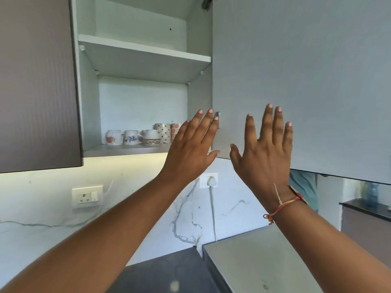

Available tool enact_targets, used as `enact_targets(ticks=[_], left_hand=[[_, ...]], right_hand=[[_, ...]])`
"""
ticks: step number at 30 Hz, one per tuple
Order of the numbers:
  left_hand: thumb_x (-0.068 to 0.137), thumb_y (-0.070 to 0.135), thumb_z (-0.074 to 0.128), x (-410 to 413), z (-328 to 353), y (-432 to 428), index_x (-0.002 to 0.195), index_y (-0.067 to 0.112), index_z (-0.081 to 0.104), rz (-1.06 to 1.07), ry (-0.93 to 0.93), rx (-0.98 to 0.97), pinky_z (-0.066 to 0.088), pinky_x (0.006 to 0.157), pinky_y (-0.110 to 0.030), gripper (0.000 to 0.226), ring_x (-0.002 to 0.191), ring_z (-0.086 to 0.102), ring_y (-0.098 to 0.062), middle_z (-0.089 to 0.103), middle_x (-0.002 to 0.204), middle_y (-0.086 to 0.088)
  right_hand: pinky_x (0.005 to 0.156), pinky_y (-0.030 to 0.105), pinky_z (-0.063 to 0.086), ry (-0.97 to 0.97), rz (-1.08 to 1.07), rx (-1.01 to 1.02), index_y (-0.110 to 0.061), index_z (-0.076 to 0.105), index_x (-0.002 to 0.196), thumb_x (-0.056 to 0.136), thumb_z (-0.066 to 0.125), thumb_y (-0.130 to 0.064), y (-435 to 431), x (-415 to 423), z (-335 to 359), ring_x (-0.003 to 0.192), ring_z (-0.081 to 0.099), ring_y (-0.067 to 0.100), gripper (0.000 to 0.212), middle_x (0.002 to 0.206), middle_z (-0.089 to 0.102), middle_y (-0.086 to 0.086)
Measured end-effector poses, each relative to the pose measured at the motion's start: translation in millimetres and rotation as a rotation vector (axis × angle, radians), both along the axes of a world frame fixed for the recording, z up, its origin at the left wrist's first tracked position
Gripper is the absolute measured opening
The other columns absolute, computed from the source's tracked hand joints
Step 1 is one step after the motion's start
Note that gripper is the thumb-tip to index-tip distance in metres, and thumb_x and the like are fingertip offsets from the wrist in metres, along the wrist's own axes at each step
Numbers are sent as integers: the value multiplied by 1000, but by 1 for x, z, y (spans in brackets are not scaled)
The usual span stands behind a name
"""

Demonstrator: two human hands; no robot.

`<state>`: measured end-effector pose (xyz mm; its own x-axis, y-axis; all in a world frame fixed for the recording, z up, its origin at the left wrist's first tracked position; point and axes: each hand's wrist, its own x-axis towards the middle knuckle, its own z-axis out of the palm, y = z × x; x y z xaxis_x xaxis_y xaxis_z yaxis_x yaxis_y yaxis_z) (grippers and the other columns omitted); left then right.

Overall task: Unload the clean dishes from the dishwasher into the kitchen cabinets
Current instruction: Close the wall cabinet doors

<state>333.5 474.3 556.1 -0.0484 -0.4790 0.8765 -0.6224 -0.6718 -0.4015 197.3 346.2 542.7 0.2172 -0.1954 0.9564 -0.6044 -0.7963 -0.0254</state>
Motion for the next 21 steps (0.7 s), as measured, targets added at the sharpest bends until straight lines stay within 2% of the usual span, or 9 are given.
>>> enact_targets(ticks=[2,4,9,11,14,18,21], left_hand=[[94,58,47,-36,-5,-15,156,16,18,-7,-5,6,9,121,-40,80,152,5,-23,9,165,-4],[95,57,46,-71,-10,-31,156,16,19,-29,5,9,13,121,-40,78,152,6,-23,10,165,-4],[96,55,45,-133,-19,-58,156,15,18,-72,101,-27,16,121,-38,77,152,7,-21,11,165,-3],[97,56,43,-156,-22,-64,156,14,17,-85,132,-17,18,121,-38,77,152,7,-21,11,165,-4],[97,56,44,-181,-25,-67,156,14,17,-112,151,18,20,121,-38,77,152,7,-21,11,165,-3],[97,56,43,-209,-33,-55,156,14,16,-139,181,34,20,121,-36,78,152,5,-18,10,165,-3],[97,53,48,-218,-36,-34,155,10,19,-159,133,19,17,122,-33,78,152,8,-19,13,164,-6]], right_hand=[[122,53,4,-68,-31,41,-10,22,156,90,50,-50,-10,-41,-2,151,-5,41,82,162,-2,28],[122,55,3,-130,-68,86,-7,19,155,88,53,-47,-24,-80,-3,150,-6,45,85,160,-4,32],[120,58,8,-275,-122,240,1,16,152,86,52,-38,-72,-149,-5,147,3,51,85,156,3,39],[117,54,22,-252,30,312,4,13,152,89,50,-29,-94,-162,-11,144,20,51,80,154,16,38],[96,45,45,-241,445,486,-3,15,153,93,48,-19,-106,-167,-20,123,51,42,71,145,45,22],[82,38,47,-321,599,482,-14,38,143,98,46,-24,-90,-180,-27,109,61,37,47,126,64,11],[86,35,47,-319,717,425,-16,41,145,101,47,-27,-55,-185,-33,111,62,33,46,129,65,8]])
